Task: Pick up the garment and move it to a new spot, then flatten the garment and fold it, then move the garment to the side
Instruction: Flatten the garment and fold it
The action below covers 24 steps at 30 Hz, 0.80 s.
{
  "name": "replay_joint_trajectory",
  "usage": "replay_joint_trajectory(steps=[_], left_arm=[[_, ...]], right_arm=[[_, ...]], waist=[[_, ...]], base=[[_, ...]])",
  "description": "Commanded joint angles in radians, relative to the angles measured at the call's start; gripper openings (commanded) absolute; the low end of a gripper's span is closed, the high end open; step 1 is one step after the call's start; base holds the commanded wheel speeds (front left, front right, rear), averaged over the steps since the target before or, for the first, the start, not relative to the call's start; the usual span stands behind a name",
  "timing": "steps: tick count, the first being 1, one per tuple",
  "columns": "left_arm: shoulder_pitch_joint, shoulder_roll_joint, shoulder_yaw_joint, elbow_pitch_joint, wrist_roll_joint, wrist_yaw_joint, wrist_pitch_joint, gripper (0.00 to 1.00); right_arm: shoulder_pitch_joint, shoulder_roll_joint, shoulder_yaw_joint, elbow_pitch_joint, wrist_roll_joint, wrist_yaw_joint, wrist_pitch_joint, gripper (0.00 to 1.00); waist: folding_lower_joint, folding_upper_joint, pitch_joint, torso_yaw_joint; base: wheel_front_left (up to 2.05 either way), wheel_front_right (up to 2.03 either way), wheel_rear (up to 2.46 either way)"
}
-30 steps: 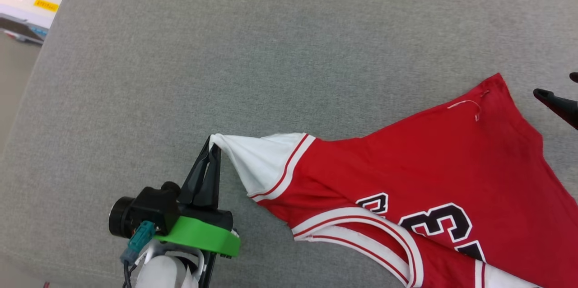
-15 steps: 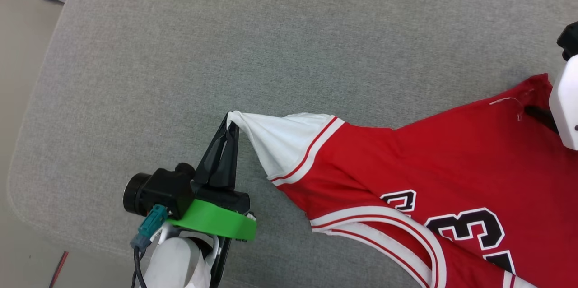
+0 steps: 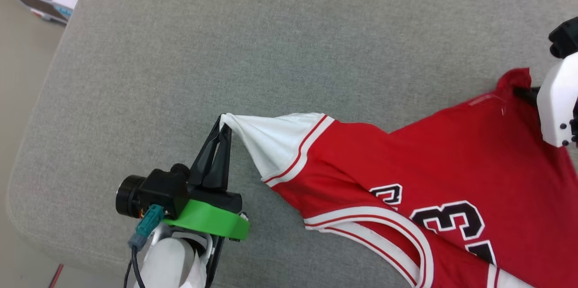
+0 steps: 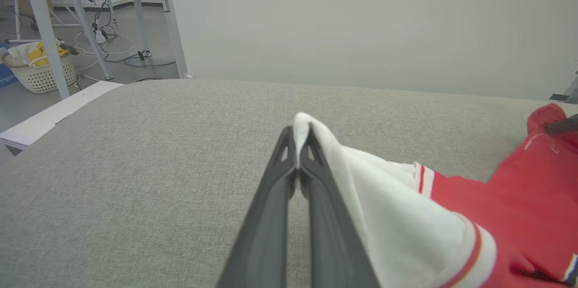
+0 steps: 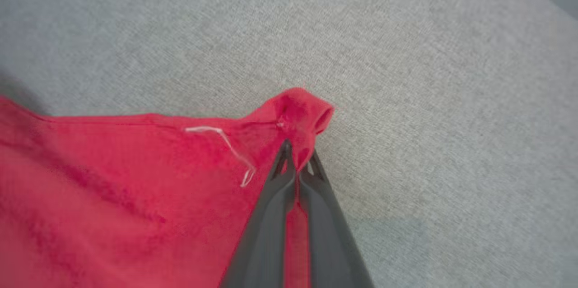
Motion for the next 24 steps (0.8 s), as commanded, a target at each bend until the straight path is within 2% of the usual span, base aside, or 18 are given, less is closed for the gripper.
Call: replay_joint_trajectory(steps=[1,12,24], left_arm=[[-0.005,0.008,0.011,-0.002,0.012,-0.006,-0.006,0.0],[-0.149,0.112,0.053,-0.045,0.033,-0.029,-0.006,0.0],[-0.522,0.258,-0.011,-0.094,0.002,-0.038,0.064,0.0]], right_arm=[[-0.024,-0.006,-0.006,-0.009,0.007,-0.001,-0.034,0.0],[-0.04,-0.026,-0.035,-0.141,0.054,-0.001,-0.203,0.0],[-0.075,-0.048,-0.168,-0.287,0.066,-0.001,-0.318,0.0]], waist=[[-0.0001,0.0,-0.052,-0.03],[-0.0001,0.0,-0.156,-0.109],[-0.0001,0.0,-0.172,-0.164]], base=[[0.0,0.0,0.0],[0.0,0.0,0.0],[0.0,0.0,0.0]])
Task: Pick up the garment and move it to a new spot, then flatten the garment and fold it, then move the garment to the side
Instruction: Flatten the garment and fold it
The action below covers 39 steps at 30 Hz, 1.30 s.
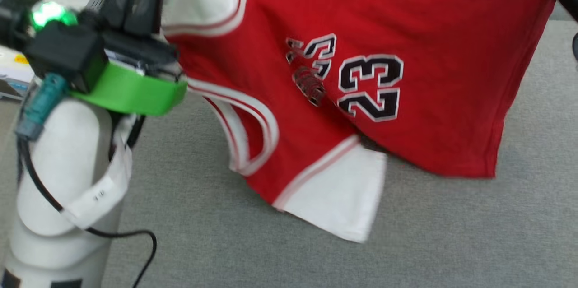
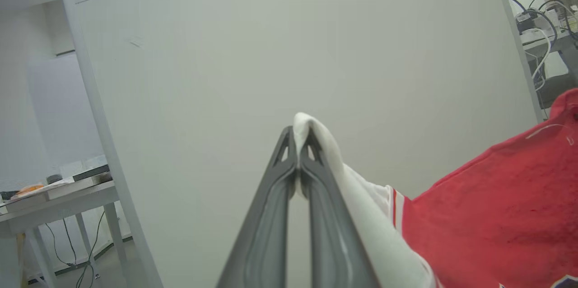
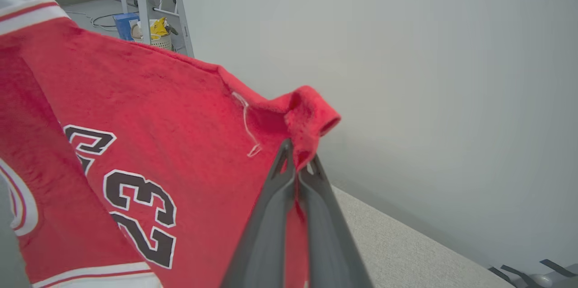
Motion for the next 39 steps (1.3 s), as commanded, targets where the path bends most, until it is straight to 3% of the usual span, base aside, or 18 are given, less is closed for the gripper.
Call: replay_joint_trajectory(steps=[1,8,21,29,39], left_arm=[[-0.054,0.017,-0.009,-0.006,-0.011,-0.003,0.009,0.0],[-0.306,0.083,-0.087,0.031,-0.075,-0.003,0.054,0.0],[-0.61,0.116,-0.173,0.202,-0.162,-0.003,0.083,0.0],[-0.832,0.125,-0.202,0.263,-0.145,-0.003,0.129,0.0],[-1.07,0.108,-0.201,0.308,-0.105,0.006,0.155,0.0]], right_arm=[[-0.026,0.003,-0.014,-0.014,0.006,-0.001,-0.009,0.0],[-0.1,0.025,-0.08,-0.052,-0.033,-0.001,-0.015,0.0],[-0.284,0.087,-0.088,0.017,-0.072,-0.001,-0.002,0.0],[-0.544,0.143,-0.053,0.174,-0.109,-0.001,-0.011,0.0],[-0.876,0.217,0.017,0.434,-0.184,-0.001,-0.123,0.0]], waist=[[-0.0001,0.0,0.001,-0.013],[-0.0001,0.0,0.027,-0.035],[-0.0001,0.0,0.145,-0.067],[-0.0001,0.0,0.297,-0.089],[-0.0001,0.0,0.396,-0.105]], base=[[0.0,0.0,0.0],[0.0,0.0,0.0],[0.0,0.0,0.0],[0.0,0.0,0.0],[0.0,0.0,0.0]])
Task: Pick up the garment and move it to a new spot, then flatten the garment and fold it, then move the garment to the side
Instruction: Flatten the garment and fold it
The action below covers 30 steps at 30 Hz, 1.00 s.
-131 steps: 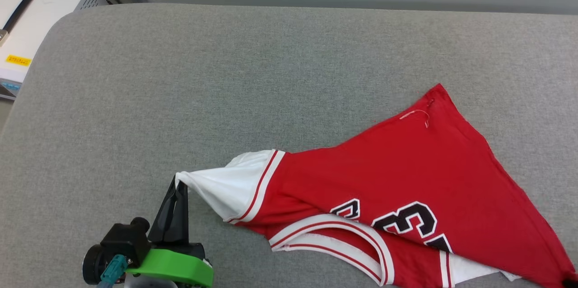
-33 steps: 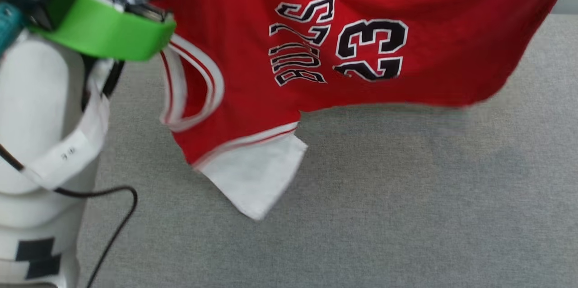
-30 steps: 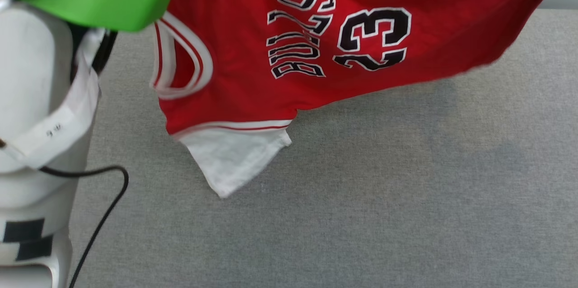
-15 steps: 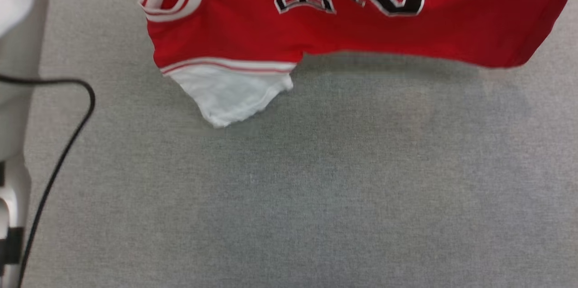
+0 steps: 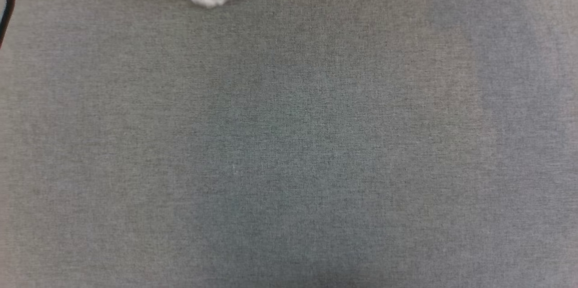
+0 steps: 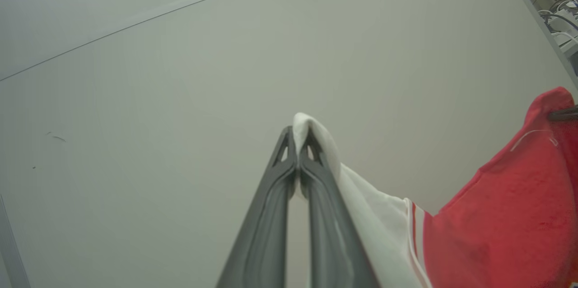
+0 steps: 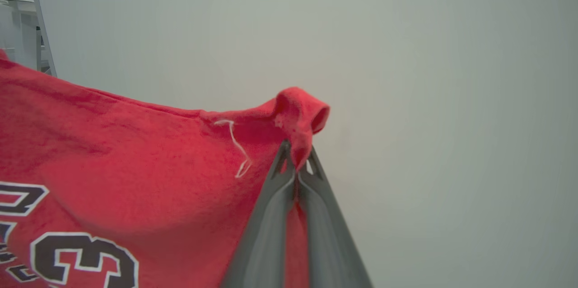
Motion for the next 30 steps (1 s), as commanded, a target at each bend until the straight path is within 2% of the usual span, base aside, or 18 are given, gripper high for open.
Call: replay_joint_trajectory(steps=[1,7,13,24,30], left_arm=[[-0.034,-0.007,0.0,0.001,0.012,0.01,0.0,0.0],[-0.086,-0.007,-0.011,-0.009,0.015,0.017,0.027,0.0],[-0.077,0.014,-0.006,0.04,-0.02,0.012,0.029,0.0],[0.093,0.014,-0.013,0.188,-0.084,0.007,-0.101,0.0],[0.228,0.011,-0.032,0.261,-0.114,0.004,-0.168,0.0]], right_arm=[[-0.047,0.009,0.011,0.026,-0.017,-0.001,-0.025,0.0],[-0.161,0.042,0.058,0.14,-0.019,-0.001,-0.088,0.0],[-0.176,0.055,0.15,0.21,0.004,-0.001,-0.111,0.0],[-0.013,0.119,0.298,0.333,0.096,-0.001,-0.22,0.0],[0.099,0.122,0.362,0.351,0.151,-0.001,-0.278,0.0]], waist=[[-0.0002,0.0,0.039,-0.014],[-0.0002,0.0,0.061,-0.009],[-0.0002,0.0,0.094,-0.005],[-0.0002,0.0,0.089,0.002],[-0.0002,0.0,0.04,0.012]], base=[[0.0,0.0,0.0],[0.0,0.0,0.0],[0.0,0.0,0.0],[0.0,0.0,0.0],[0.0,0.0,0.0]])
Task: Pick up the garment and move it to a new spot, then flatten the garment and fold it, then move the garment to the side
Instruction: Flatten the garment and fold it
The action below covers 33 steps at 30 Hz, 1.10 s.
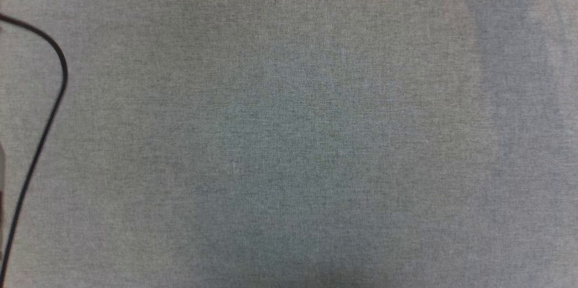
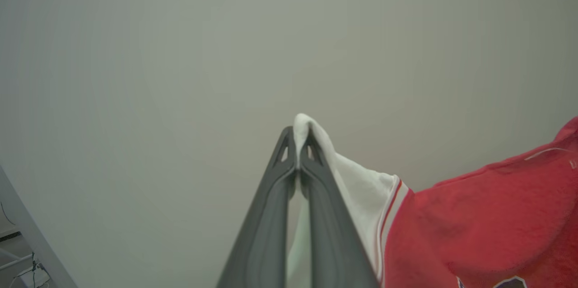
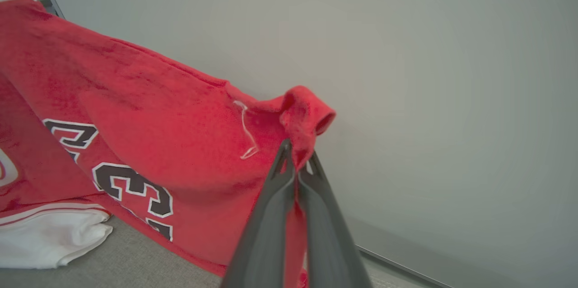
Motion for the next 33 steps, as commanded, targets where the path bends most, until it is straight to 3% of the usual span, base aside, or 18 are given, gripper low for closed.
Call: replay_joint_trajectory(steps=[1,11,23,33], left_arm=[[0.046,-0.004,-0.001,0.014,-0.018,-0.005,-0.019,0.0],[0.355,-0.047,0.015,0.089,-0.059,0.001,-0.064,0.0],[0.89,-0.073,0.134,-0.103,-0.026,-0.006,-0.065,0.0],[1.266,-0.096,0.187,-0.199,-0.025,-0.009,-0.065,0.0]], right_arm=[[0.041,-0.003,0.016,0.002,0.018,-0.001,-0.018,0.0],[0.28,-0.034,0.157,-0.05,0.125,-0.001,-0.074,0.0],[0.592,-0.136,0.302,-0.173,0.229,-0.001,-0.162,0.0],[0.818,-0.221,0.351,-0.283,0.261,-0.001,-0.218,0.0]], waist=[[-0.0001,0.0,-0.032,0.005],[-0.0001,0.0,-0.173,0.005],[-0.0001,0.0,-0.325,0.034],[-0.0001,0.0,-0.425,0.031]], base=[[0.0,0.0,0.0],[0.0,0.0,0.0],[0.0,0.0,0.0],[0.0,0.0,0.0]])
